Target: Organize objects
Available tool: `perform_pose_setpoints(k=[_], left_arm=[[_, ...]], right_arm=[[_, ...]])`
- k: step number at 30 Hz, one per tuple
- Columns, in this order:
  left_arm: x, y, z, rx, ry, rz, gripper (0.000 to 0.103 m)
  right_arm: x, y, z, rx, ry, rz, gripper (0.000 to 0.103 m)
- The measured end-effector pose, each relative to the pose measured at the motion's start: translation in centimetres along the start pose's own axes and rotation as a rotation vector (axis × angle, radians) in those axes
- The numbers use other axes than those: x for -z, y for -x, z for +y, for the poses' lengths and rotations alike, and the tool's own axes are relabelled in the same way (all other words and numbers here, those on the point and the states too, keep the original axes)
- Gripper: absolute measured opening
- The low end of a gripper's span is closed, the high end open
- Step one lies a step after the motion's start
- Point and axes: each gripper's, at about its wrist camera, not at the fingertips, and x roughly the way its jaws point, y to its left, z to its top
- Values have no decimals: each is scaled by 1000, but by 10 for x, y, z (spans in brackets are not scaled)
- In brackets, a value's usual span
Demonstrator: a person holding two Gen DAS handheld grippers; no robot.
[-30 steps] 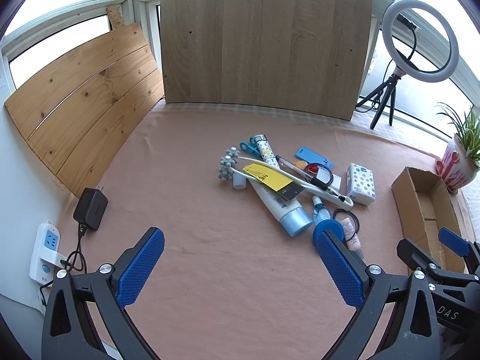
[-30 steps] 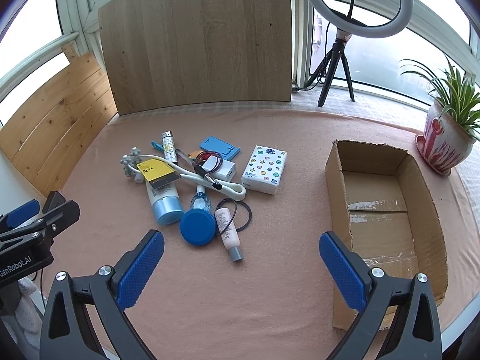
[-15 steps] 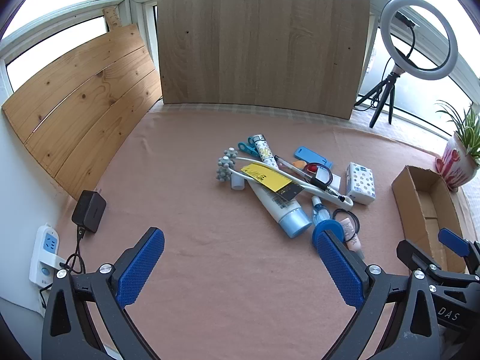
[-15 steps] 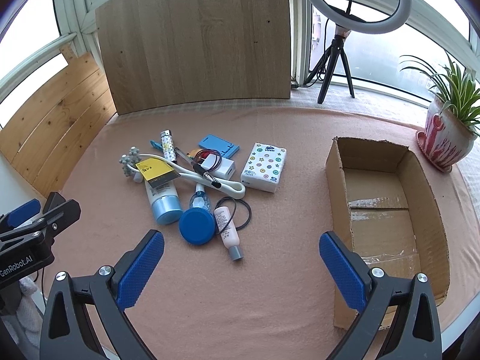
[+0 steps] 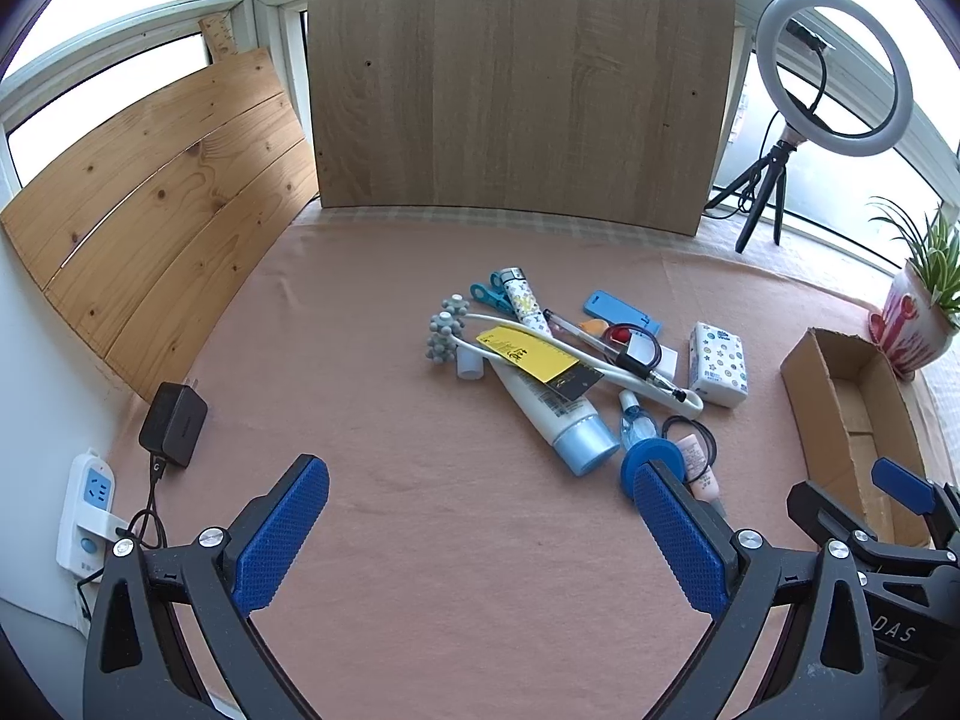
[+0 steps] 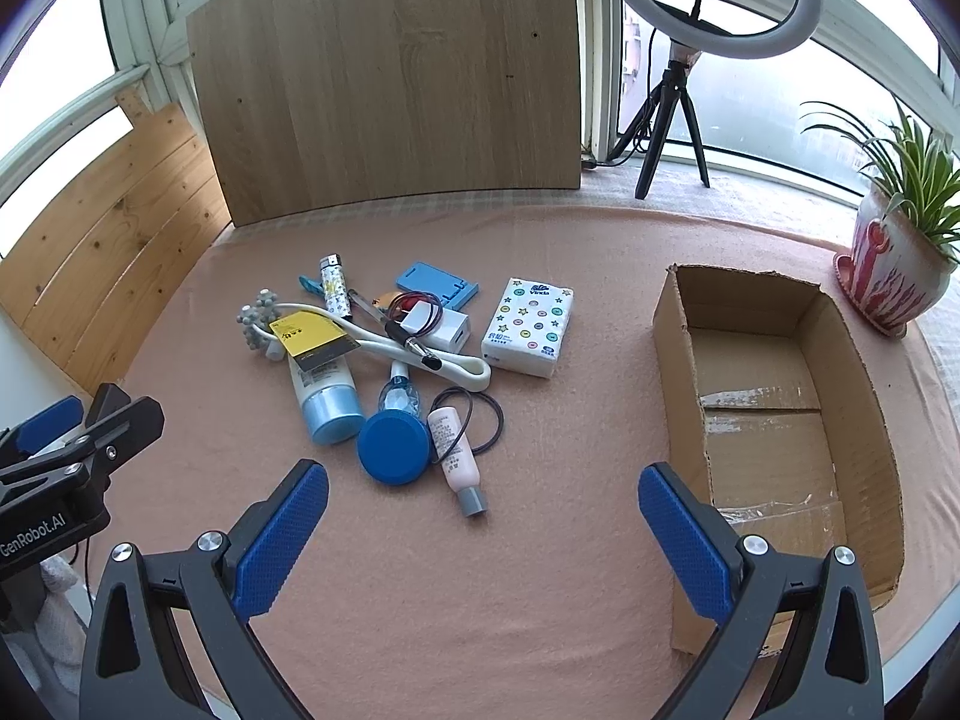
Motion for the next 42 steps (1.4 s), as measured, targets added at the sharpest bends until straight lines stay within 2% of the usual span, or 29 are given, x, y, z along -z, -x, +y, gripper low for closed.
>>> perform_pose_setpoints(k=[33, 42], left_arm=[[0, -7, -2, 3, -7, 10, 103], [4, -28, 7, -1, 5, 49, 102]], right_arm=[[4, -9, -4, -12, -26, 41, 102], [3, -21, -7, -23, -24, 65, 102]])
